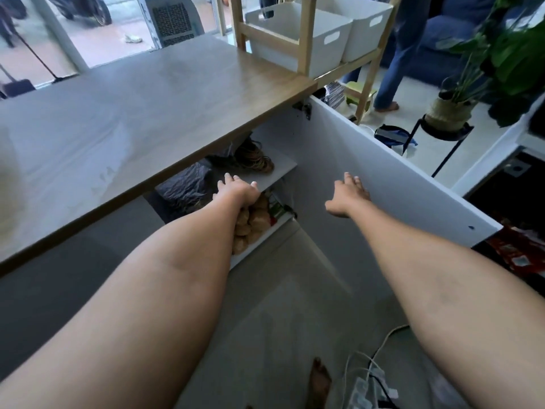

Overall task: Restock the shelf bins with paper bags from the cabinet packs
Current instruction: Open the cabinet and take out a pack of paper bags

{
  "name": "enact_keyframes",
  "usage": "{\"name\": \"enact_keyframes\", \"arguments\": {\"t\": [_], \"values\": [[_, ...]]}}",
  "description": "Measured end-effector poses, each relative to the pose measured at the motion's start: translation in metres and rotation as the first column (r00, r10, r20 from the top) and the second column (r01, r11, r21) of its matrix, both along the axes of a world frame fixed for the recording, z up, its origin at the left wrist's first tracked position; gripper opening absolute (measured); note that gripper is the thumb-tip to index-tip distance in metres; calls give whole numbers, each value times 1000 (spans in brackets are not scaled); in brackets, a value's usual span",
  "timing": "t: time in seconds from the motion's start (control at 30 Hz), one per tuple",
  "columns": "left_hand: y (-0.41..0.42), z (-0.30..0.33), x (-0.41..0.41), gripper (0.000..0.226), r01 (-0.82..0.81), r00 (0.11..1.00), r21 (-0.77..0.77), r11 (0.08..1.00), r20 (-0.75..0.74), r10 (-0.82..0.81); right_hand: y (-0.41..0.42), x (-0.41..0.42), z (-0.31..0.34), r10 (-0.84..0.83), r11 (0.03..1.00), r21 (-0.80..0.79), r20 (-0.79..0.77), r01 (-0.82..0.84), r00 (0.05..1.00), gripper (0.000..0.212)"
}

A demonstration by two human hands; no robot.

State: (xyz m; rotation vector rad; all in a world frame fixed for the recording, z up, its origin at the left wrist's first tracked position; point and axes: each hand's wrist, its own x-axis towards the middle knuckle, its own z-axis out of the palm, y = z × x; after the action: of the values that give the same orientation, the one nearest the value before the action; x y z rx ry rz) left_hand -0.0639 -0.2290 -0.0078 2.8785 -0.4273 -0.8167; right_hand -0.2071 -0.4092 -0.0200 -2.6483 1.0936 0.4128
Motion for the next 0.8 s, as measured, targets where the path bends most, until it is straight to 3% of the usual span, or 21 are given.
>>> {"name": "enact_keyframes", "arguments": {"t": [0.3,0.43,0.57,0.7,0.8], "values": [[-19,-15,22,71,-160,987,-34,987,-24,159,-55,63,-9,182,983,-11,-24,-182,983,69],[-24,-31,37,69,-244,966,-44,969,-105,238,-62,101,-25,252,967,43,-25,-251,967,69],[-37,-50,59,71,-367,915,-178,913,-246,320,-69,141,-47,272,957,110,-9,-270,962,67],[-48,-90,89,74,-472,865,-276,837,-329,379,-74,177,-90,207,937,277,58,-215,977,69],[-55,-119,113,71,-545,832,-371,752,-348,431,-81,205,-125,38,876,467,185,-122,982,69]]}}
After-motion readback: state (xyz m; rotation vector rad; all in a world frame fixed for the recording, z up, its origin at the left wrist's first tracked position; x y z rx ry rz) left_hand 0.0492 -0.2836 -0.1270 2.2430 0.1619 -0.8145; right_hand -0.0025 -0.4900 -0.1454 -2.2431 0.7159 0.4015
